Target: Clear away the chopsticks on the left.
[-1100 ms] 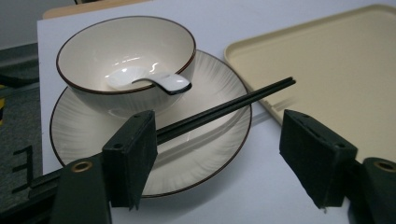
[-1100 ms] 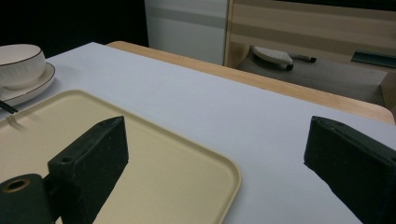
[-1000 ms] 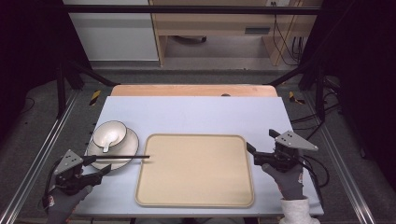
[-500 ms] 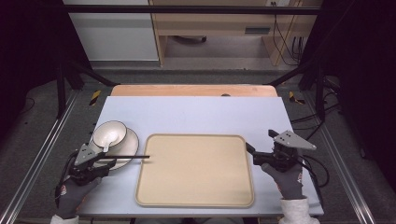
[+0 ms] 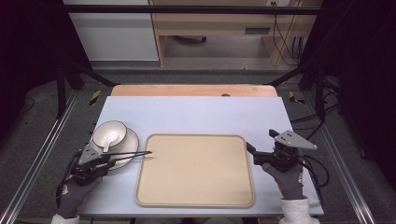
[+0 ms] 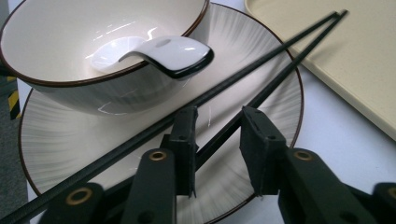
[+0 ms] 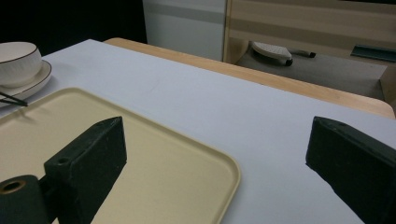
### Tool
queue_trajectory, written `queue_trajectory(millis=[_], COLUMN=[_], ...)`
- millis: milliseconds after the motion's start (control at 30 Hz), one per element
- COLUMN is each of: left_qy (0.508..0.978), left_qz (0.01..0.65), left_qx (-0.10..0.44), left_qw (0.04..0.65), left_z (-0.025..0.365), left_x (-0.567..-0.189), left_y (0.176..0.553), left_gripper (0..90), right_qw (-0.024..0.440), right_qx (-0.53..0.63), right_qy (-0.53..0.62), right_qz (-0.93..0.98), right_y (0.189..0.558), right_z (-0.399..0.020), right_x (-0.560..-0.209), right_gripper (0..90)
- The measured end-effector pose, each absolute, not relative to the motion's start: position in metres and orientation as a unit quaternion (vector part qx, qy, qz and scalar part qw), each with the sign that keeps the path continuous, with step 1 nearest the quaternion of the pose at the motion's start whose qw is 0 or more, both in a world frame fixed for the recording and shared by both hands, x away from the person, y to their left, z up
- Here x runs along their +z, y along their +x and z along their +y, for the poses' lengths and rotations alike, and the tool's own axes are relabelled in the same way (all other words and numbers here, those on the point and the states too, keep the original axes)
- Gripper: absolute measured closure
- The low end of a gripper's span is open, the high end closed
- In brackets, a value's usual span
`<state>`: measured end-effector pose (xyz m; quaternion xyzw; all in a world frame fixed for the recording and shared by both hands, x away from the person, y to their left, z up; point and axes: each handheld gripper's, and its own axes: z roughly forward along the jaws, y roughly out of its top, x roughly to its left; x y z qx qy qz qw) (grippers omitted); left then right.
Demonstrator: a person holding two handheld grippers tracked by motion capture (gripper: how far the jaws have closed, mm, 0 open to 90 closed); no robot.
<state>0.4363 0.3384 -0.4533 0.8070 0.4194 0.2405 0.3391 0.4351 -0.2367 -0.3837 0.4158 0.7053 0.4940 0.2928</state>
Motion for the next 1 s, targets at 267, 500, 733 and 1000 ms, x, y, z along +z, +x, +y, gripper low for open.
queue_trajectory(millis=[267,500,733,1000], left_qy=[0.816,0.820,0.815,0.812], left_qz=[0.411,0.410,0.419,0.438], left_qx=[0.235,0.231,0.230,0.219], left_qw=[0.333,0.327,0.328,0.317], left_z=[0.335,0.330,0.327,0.322], left_x=[-0.452,-0.453,-0.451,-0.451], left_y=[0.435,0.435,0.437,0.442], left_gripper=[79.3,84.0,79.3,81.4], right_qw=[0.293,0.294,0.294,0.294], right_qx=[0.492,0.490,0.491,0.492], right_qy=[0.418,0.418,0.418,0.419], right_qz=[0.705,0.706,0.706,0.704], right_y=[0.435,0.436,0.435,0.435], right_z=[-0.237,-0.237,-0.237,-0.238], right_x=[-0.384,-0.384,-0.384,-0.383], right_gripper=[4.9,4.7,4.6,4.5])
